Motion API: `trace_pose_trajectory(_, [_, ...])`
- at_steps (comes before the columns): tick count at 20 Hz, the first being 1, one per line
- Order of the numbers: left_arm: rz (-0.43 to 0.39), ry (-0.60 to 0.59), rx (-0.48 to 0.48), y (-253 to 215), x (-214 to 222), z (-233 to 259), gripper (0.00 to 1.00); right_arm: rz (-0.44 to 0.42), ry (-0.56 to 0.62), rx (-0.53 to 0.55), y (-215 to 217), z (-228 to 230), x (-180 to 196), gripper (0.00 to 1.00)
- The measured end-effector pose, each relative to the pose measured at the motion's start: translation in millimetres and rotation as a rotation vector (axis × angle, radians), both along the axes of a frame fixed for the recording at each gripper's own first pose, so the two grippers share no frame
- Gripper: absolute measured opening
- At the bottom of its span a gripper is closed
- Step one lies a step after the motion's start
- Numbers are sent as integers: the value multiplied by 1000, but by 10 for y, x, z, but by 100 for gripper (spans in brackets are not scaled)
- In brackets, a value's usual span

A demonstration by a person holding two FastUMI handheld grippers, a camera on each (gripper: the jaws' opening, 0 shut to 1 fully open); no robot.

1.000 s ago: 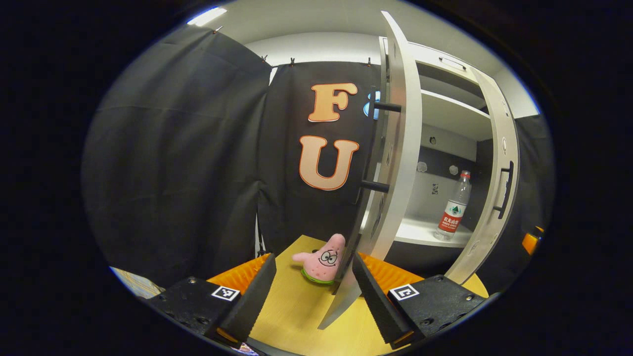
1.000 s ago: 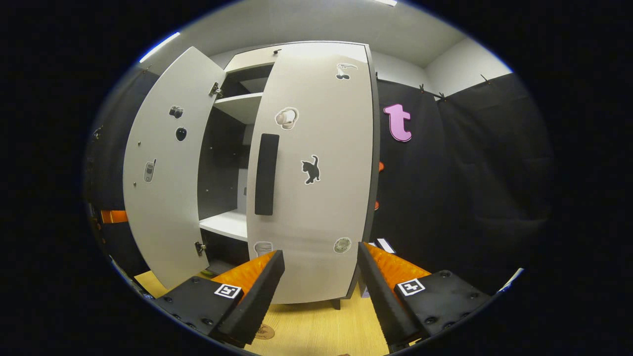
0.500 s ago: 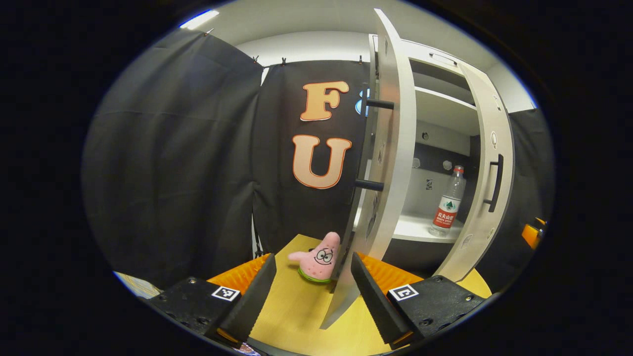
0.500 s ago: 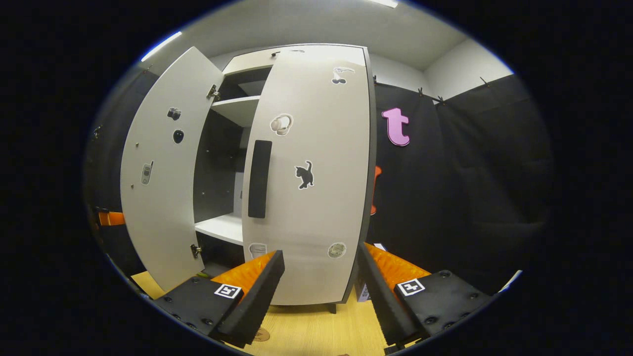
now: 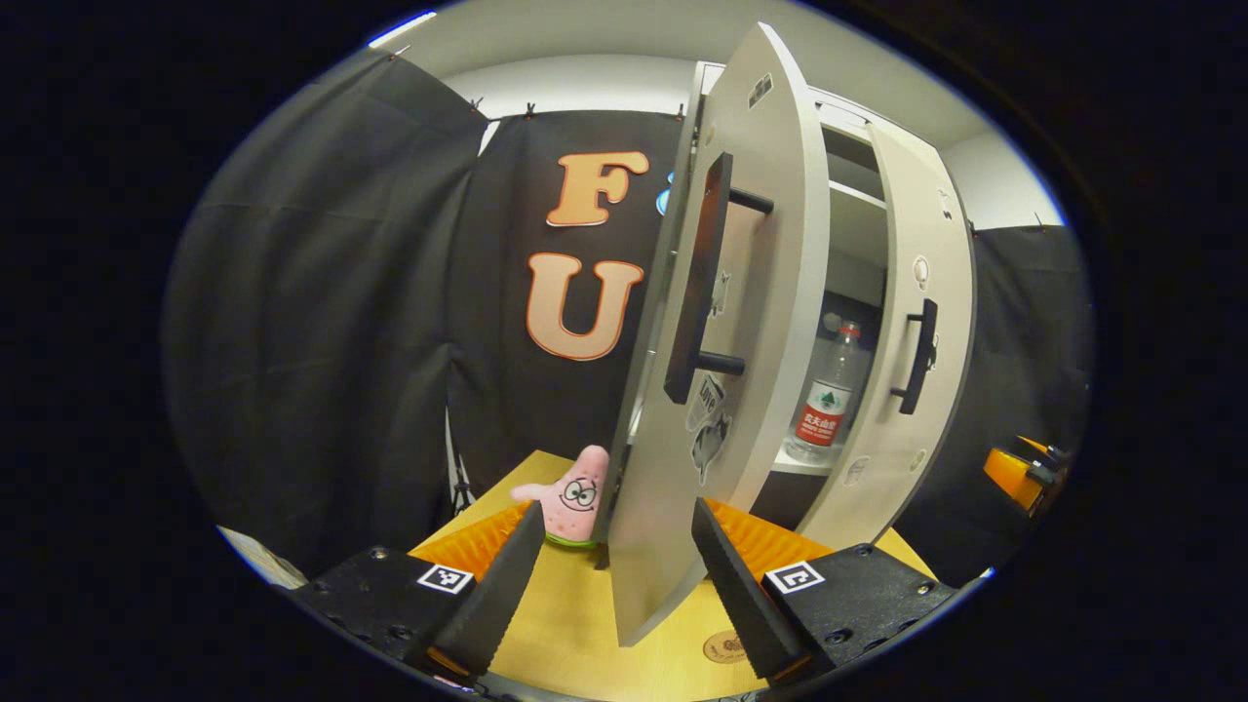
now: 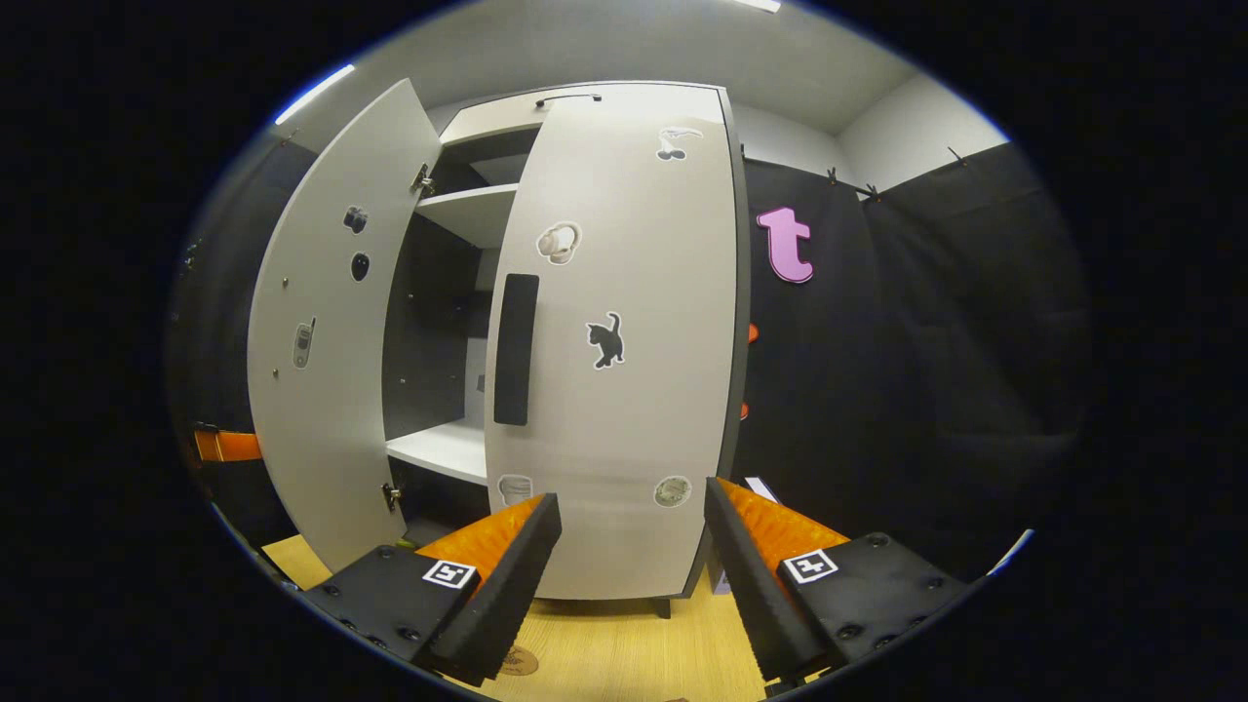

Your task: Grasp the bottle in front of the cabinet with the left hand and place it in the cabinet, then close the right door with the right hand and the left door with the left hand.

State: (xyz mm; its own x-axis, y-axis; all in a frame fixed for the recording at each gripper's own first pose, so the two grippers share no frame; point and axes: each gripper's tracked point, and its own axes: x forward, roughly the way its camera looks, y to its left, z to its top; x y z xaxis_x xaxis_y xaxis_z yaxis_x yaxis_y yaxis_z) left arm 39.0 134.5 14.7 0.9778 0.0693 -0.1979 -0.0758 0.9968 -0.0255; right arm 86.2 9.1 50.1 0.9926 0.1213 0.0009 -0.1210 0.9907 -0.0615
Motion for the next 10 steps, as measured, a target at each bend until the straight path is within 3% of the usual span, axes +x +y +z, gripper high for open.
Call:
trace_pose_trajectory(2, [-36,4,0,-135,48,-30,94,-9,-5,-4,-49,21,-11,94])
trace_pose_trajectory(3, [-53,4,-2,-209,72,-46,97,-14,-7,-6,-77,26,-11,94])
trace_pose_trajectory(4, [-71,2,-7,-272,99,-58,94,-19,-10,-7,-104,31,-16,98])
trace_pose_trajectory(5, [-87,4,-19,-338,110,-84,94,-27,-12,-6,-140,36,-28,94])
trace_pose_trajectory(10, [-164,44,-67,-660,265,-241,94,-55,-13,-5,-312,21,-87,98])
